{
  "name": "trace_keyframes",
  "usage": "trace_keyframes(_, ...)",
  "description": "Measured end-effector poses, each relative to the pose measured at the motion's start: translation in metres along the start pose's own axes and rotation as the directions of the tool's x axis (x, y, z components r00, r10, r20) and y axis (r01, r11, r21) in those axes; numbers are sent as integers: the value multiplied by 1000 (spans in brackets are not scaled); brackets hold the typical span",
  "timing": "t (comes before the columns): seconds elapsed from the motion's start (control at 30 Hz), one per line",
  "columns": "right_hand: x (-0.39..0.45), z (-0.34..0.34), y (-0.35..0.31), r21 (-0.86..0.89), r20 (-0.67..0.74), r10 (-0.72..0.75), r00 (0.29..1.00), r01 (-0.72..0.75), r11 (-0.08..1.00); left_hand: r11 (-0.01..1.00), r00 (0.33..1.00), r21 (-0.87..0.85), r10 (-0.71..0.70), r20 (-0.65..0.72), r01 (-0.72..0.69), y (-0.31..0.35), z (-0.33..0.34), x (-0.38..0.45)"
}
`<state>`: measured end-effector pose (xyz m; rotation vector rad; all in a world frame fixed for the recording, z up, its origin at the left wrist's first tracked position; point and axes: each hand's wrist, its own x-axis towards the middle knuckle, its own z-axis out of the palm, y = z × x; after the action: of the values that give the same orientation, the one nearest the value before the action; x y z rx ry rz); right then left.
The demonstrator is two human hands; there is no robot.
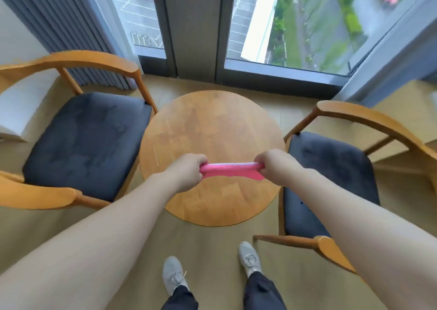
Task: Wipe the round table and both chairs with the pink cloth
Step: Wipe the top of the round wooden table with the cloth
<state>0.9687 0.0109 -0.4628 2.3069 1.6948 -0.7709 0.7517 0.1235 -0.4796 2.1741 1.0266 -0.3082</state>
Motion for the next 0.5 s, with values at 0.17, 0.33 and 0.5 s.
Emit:
trace_keyframes(0.17, -12, 52, -14, -17, 176, 65, 982, -63, 998, 997, 962, 37, 58, 268, -70, -32, 32, 6)
trace_keyframes(0.33, 22, 88, 1, 21, 101, 185, 978, -188, 982, 997, 991, 42, 59, 118, -64, -60, 63, 36)
trace_keyframes(0.5, 53, 141, 10, 115, 44, 255, 966, -259, 959, 996, 999, 73, 41, 34, -43, -87, 99, 56)
